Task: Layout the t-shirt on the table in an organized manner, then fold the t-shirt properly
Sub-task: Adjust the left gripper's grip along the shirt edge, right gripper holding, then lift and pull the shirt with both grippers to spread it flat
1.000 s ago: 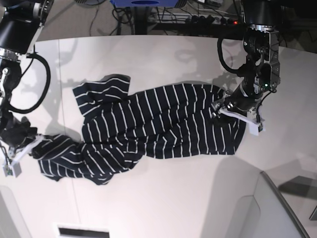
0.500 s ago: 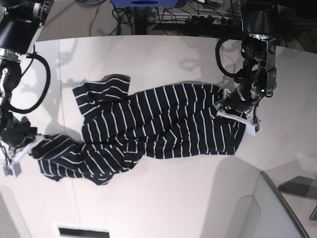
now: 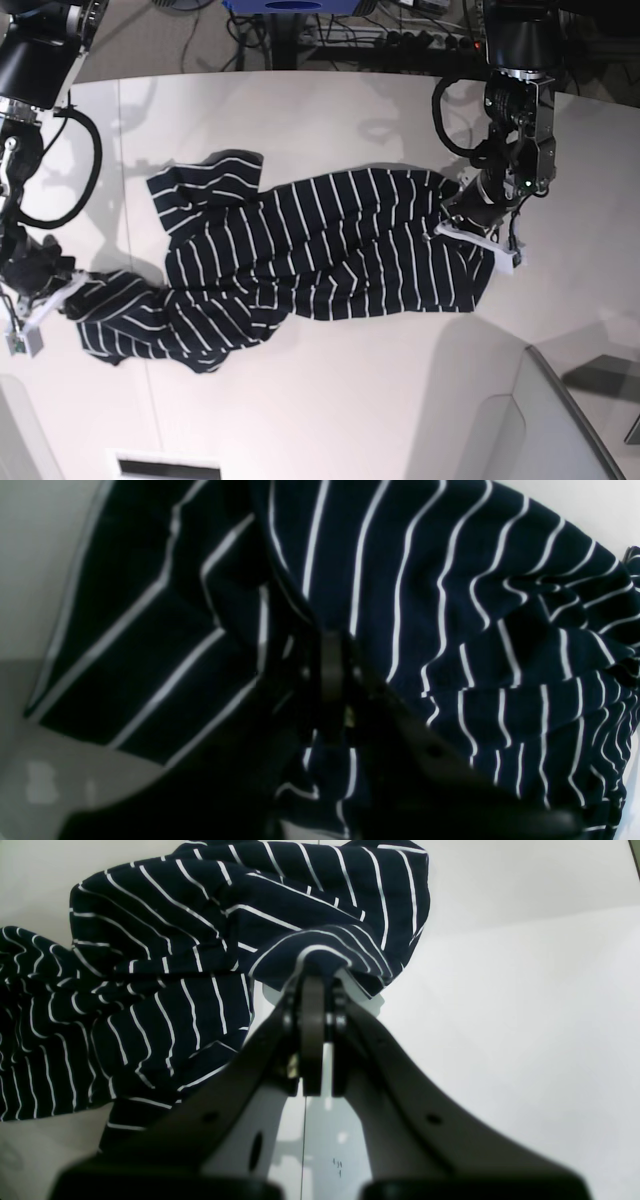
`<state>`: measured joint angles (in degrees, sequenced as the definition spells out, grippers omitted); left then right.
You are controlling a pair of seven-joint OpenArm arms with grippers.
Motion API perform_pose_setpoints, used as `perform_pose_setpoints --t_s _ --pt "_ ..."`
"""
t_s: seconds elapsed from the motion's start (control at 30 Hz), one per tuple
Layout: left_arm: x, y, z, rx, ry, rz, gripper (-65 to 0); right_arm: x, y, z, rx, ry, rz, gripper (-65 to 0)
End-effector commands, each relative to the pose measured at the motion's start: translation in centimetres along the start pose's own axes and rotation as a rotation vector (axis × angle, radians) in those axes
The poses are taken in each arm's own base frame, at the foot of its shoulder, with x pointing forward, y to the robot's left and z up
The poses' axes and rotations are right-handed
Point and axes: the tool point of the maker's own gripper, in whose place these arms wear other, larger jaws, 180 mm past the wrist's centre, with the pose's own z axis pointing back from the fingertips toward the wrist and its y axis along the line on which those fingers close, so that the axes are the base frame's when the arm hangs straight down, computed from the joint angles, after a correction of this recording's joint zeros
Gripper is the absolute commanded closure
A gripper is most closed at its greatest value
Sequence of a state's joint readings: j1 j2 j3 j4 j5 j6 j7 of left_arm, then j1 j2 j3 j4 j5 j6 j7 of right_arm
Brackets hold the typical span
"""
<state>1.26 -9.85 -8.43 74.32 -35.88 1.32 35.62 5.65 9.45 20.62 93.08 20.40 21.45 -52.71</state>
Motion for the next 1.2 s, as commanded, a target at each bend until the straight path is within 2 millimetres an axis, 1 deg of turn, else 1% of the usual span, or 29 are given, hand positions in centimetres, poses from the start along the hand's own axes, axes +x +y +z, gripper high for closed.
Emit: perform_pose_setpoints --t_s 0.0,0.07,0.13,0.2,0.23,0.3,0.33,0.47,0.5,0.57,0.63,0.77,0.83,0.93,0.97,1.07,1.17 --pt "1.6 -0.5 0.2 -0.016 -0.037 -0.009 0.0 1.8 -0.2 0.4 -0.003 -0.053 0.013 -0.2" --pt "2.0 -0.6 0.4 -0.023 -0.050 -0.007 0.0 1.5 -0.3 0.2 -0.001 -0.045 0.009 -0.2" --pt "3.6 -1.7 1.1 -0.046 -0.091 -0.027 0.0 1.1 -0.4 -0.1 -0.001 -0.032 0.001 -0.2" --pt "4.9 -3.1 2.2 -0.079 -0.124 -0.055 0.0 1.1 -0.7 0.1 -0.007 -0.036 0.000 -0.2" --pt "5.7 -4.1 3.0 -0.100 -0.141 -0.072 0.0 0.5 -0.7 0.2 -0.008 -0.027 0.002 -0.2" --pt "7.0 -5.6 4.3 -0.132 -0.179 -0.100 0.0 0.7 -0.5 0.9 -0.014 -0.042 0.019 -0.2" --pt "8.0 -6.0 5.0 -0.141 -0.208 -0.106 0.0 0.8 -0.2 1.3 -0.015 -0.052 0.034 -0.2" --pt "11.2 -6.5 8.0 -0.151 -0.327 -0.112 0.0 1.0 0.4 3.0 -0.024 -0.084 0.070 -0.2" --pt "11.9 -6.4 8.5 -0.150 -0.351 -0.111 0.0 0.9 0.2 3.3 -0.030 -0.087 0.073 -0.2" --pt "13.1 -5.9 9.5 -0.137 -0.392 -0.105 0.0 1.1 0.2 3.9 -0.038 -0.101 0.087 -0.2" --pt "14.3 -5.1 10.2 -0.121 -0.426 -0.089 0.0 1.7 0.4 4.6 -0.044 -0.124 0.102 -0.2" --pt "15.8 -3.4 11.5 -0.083 -0.480 -0.060 0.0 2.4 0.7 5.4 -0.049 -0.153 0.122 -0.2" --pt "15.9 -2.0 12.0 -0.055 -0.493 -0.042 0.0 1.9 0.7 5.5 -0.049 -0.143 0.124 -0.2" --pt "14.8 0.9 12.5 0.011 -0.476 -0.014 0.0 -0.2 0.6 5.5 -0.048 -0.094 0.121 -0.2" --pt "14.4 1.8 12.7 0.030 -0.471 -0.009 0.0 -1.3 0.6 5.5 -0.047 -0.070 0.118 -0.2" --pt "13.3 4.0 13.3 0.084 -0.439 -0.033 0.0 -4.0 0.6 5.7 -0.044 -0.010 0.112 -0.2" --pt "12.0 5.6 13.8 0.123 -0.403 -0.054 0.0 -6.4 0.6 6.1 -0.041 0.013 0.107 -0.2"
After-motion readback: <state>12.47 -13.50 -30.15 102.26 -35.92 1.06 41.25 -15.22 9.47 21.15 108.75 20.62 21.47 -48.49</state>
